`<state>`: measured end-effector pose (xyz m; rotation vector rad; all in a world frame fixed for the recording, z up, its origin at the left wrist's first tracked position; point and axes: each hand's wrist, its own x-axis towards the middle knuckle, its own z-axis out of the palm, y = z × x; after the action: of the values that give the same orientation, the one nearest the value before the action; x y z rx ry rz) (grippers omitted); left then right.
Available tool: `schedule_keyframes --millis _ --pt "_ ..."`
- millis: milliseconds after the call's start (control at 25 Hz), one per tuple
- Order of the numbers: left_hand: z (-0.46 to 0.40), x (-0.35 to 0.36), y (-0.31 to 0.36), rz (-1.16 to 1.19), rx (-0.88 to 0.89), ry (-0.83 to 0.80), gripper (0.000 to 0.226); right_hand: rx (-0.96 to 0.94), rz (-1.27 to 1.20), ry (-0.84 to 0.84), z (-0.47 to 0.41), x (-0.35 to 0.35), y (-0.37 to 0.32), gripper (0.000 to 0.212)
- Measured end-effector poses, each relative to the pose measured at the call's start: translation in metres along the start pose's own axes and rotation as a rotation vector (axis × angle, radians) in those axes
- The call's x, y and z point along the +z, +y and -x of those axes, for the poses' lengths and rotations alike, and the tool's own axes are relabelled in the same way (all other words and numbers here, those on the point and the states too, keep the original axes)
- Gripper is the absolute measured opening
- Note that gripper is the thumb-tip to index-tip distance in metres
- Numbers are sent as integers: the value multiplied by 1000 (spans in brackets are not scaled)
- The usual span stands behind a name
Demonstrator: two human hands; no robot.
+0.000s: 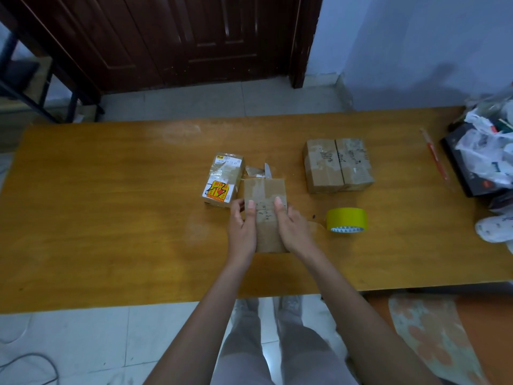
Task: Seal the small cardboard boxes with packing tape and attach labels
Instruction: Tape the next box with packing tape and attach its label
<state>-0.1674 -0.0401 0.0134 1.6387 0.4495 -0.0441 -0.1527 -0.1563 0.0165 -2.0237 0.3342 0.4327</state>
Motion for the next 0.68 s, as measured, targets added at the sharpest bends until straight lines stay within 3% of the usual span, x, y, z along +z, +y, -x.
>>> schedule_keyframes --millis 200,320,480,680 --pt "-4 -3 4 179 -159 -125 23 102 -502 -205 4 -11 1 50" --pt "-7 -5 6 382 -331 -179 46 41 -565 -119 10 -13 -3 50" --pt "-7 -7 1 619 -425 -254 52 66 -749 -31 13 -9 -9 58" --pt "-4 -6 -4 545 -402 -234 64 86 -708 41 14 -3 0 40"
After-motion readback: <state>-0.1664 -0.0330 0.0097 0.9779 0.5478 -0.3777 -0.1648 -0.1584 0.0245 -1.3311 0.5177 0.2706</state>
